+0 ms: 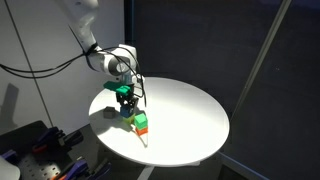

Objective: Pick up the blue block and put it on the table

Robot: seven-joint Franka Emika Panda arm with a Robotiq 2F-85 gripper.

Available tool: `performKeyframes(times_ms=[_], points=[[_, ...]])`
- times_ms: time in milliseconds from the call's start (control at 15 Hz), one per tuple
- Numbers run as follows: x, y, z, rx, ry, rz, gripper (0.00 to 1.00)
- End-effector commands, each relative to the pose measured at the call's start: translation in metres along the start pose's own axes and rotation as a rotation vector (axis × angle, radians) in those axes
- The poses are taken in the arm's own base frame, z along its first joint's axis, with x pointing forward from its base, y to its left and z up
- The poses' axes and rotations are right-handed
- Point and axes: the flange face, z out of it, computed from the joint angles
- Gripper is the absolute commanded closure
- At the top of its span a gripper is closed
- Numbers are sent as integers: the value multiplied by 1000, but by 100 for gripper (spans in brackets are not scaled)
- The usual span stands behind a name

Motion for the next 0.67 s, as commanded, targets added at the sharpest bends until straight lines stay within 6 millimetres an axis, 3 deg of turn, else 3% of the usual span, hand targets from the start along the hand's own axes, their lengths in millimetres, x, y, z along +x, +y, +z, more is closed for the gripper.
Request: performKeyframes(times_ms=[0,600], points=[[8,6,-13,-11,-12,-15,74],[48,8,-29,-22,-16,-11,74]])
